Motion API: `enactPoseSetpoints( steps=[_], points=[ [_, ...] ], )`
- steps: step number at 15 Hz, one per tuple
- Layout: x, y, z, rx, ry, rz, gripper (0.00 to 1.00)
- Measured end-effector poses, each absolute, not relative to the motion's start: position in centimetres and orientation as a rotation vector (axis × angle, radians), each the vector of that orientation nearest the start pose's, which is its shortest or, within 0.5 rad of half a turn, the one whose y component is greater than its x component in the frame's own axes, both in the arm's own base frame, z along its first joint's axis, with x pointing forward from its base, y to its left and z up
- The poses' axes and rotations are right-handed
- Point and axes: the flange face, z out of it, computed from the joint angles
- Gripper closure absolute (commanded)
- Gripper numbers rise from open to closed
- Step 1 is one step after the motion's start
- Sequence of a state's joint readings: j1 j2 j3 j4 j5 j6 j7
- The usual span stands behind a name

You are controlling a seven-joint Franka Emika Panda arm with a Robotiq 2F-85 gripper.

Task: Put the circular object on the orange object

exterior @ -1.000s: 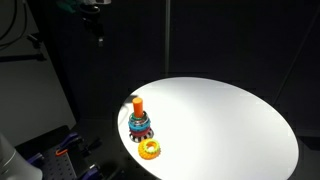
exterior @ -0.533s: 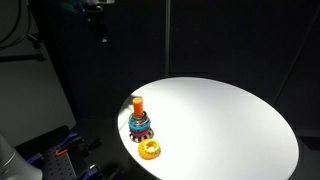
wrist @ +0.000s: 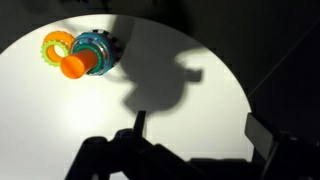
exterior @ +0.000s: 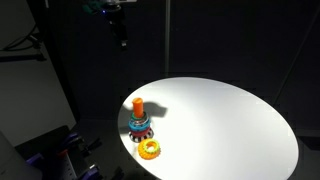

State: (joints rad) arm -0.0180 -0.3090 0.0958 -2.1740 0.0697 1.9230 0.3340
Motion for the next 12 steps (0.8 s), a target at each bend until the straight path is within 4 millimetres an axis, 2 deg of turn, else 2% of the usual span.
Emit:
enactPoseSetpoints(
  steps=[7,12],
  points=[
    [48.7,-6.7,48.2,-3.063,0.718,-0.032,0.00],
    [48.6,-12.1,45.4,-3.032,0.848,0.052,0.00]
  ],
)
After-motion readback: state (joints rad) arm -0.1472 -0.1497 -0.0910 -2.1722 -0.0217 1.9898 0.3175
